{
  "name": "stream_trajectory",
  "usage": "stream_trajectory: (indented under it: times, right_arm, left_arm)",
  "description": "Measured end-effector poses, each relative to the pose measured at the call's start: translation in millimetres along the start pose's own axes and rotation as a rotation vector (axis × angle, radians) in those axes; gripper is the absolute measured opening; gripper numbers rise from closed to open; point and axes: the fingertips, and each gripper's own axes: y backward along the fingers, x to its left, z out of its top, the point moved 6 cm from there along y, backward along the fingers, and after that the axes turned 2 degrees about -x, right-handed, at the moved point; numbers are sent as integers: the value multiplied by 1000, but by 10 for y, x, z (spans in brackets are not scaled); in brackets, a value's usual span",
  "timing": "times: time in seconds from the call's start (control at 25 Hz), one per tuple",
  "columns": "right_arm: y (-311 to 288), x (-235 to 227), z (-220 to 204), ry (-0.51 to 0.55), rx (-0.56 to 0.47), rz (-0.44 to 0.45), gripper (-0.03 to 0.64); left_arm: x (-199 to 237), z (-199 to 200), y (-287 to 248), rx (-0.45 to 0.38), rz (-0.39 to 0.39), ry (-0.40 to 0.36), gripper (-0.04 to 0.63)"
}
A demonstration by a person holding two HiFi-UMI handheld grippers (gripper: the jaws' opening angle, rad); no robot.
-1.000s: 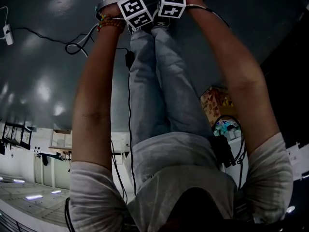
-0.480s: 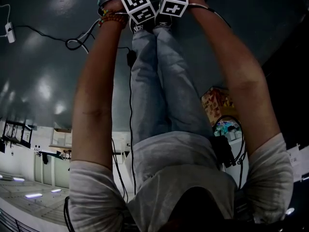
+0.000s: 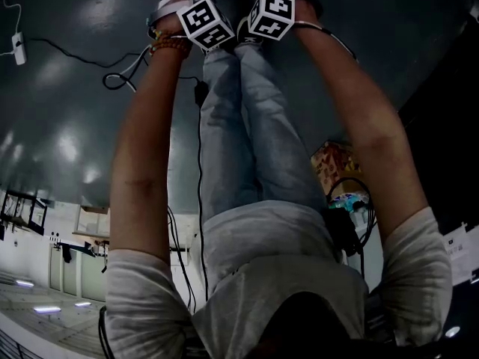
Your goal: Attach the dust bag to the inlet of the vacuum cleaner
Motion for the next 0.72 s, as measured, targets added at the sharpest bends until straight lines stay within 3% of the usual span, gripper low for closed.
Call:
stream_trajectory:
  times: [0.12, 0.36, 0.72]
  right_arm:
    - [158, -72, 42, -24, -13, -26, 71]
    - [180, -187, 196, -26, -67, -51, 12]
    - [288, 206, 162, -30, -76, -67, 11]
  left_arm:
    - [58, 144, 154, -37, 37, 17, 9]
    - [62, 213, 54, -36, 3, 41, 5]
    - [-337, 125, 155, -14, -10, 51, 2]
